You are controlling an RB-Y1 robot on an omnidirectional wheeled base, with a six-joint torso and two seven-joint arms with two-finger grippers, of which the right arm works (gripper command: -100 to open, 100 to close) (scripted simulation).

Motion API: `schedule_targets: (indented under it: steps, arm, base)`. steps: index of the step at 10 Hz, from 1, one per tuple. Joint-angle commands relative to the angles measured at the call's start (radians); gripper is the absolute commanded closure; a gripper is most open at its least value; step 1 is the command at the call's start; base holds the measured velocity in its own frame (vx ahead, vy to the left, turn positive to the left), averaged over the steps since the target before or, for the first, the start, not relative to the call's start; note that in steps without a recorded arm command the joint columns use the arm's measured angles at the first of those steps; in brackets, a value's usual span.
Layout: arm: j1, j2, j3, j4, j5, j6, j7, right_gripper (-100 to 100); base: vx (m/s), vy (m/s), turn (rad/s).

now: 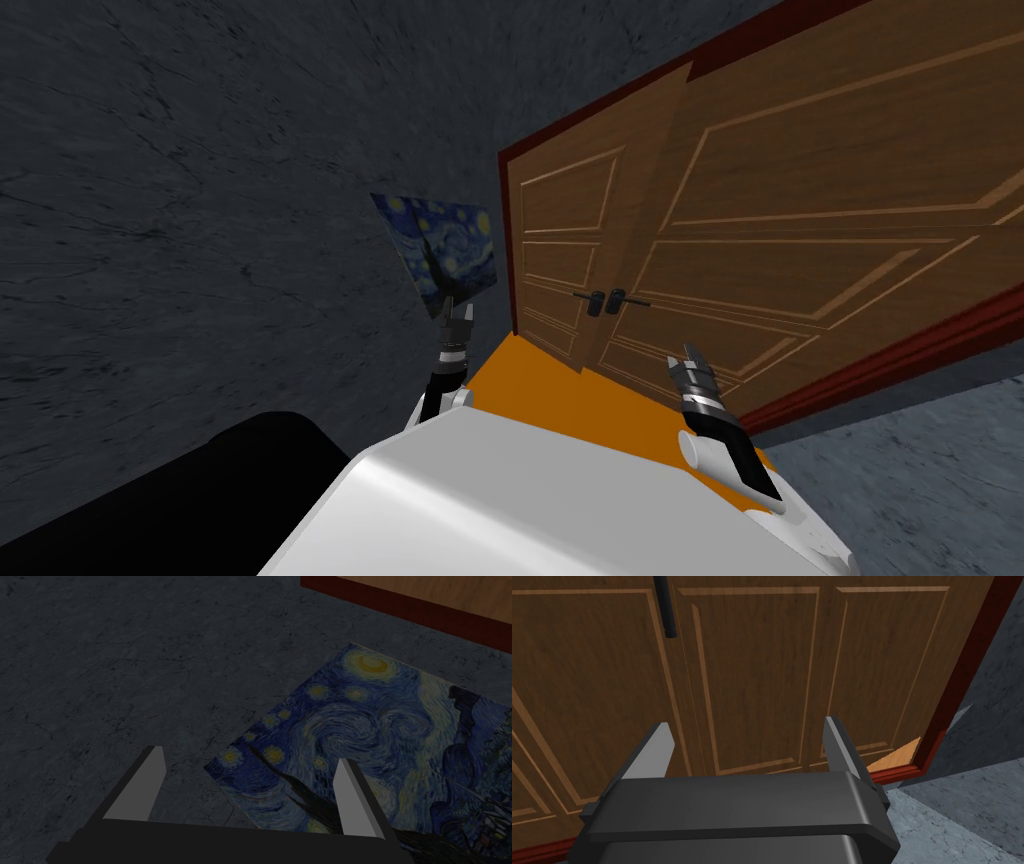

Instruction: Pull the door open

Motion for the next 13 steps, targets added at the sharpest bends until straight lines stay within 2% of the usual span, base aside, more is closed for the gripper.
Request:
schedule_targets:
  steps: [1,2,3,4,5,6,7,9,11,13]
  arm:
    - [-0.019,-0.015,-0.009,0.05,-0.007,0.001,-0.006,-100]
    - [-0.036,-0.029,-0.016,0.077,-0.013,0.002,-0.012,-100]
    - [-0.036,-0.029,-0.016,0.096,-0.013,0.002,-0.012,-100]
    - [-0.054,-0.043,-0.023,0.124,-0.018,0.002,-0.017,-100]
    - [-0.054,-0.043,-0.023,0.14,-0.018,0.002,-0.017,-100]
    - [-0.07,-0.056,-0.03,0.167,-0.024,0.003,-0.023,-100]
    - [-0.07,-0.056,-0.03,0.183,-0.024,0.003,-0.023,-100]
    - [-0.103,-0.082,-0.044,0.247,-0.035,0.004,-0.034,-100]
    - [-0.103,-0.082,-0.044,0.264,-0.035,0.004,-0.034,-100]
    - [-0.135,-0.107,-0.057,0.343,-0.046,0.005,-0.044,-100]
  base:
    - [0.053,-0.012,0.099]
    - [0.076,-0.014,0.137]
    - [0.058,-0.015,0.058]
    - [0.057,-0.016,0.096]
    - [0.048,-0.017,0.052]
    - [0.047,-0.021,0.087]
    - [0.043,-0.019,0.057]
    - [0.06,-0.014,0.127]
    - [0.044,-0.015,0.012]
    - [0.058,-0.016,0.119]
